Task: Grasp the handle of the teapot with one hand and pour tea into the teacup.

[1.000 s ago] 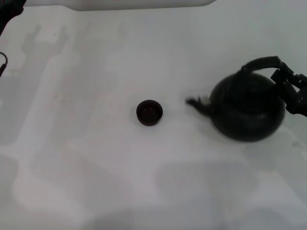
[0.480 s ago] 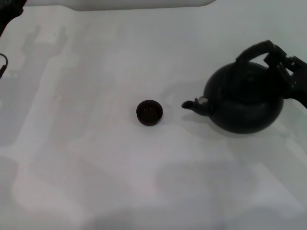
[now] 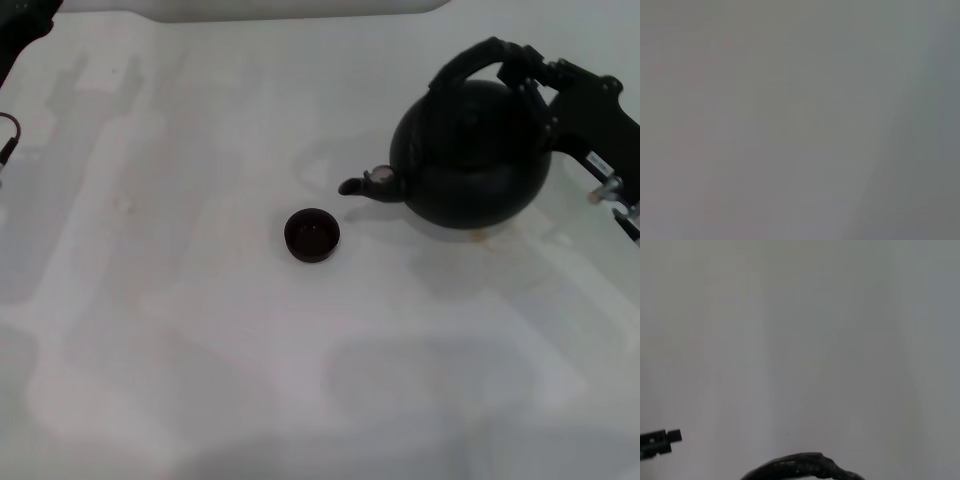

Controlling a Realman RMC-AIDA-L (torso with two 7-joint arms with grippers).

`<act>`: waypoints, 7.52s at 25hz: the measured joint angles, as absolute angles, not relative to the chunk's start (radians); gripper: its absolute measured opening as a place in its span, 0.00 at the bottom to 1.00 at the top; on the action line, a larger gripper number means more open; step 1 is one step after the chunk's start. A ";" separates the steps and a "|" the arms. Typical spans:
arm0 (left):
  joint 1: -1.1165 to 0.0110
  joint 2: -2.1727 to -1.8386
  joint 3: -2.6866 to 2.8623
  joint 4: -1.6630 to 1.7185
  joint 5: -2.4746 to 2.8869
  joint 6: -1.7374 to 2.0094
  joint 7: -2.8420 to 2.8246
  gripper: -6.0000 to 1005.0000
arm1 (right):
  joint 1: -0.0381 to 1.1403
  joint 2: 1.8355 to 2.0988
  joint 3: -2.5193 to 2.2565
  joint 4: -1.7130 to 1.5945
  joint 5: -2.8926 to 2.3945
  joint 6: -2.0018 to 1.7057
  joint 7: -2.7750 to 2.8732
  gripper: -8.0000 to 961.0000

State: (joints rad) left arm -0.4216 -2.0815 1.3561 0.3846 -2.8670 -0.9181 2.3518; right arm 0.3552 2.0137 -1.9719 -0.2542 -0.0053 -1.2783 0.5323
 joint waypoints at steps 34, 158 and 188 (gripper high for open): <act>-0.440 -2.077 1.350 0.384 -2.873 -0.908 2.352 0.77 | 0.396 2.016 -2.027 -0.349 -0.005 -1.226 -0.054 0.15; -0.445 -2.078 1.352 0.362 -2.887 -0.905 2.338 0.77 | 0.271 2.020 -2.103 -0.181 0.181 -1.313 0.350 0.20; -0.441 -2.079 1.351 0.364 -2.887 -0.907 2.336 0.77 | 0.199 2.015 -2.090 -0.158 0.184 -1.379 0.600 0.78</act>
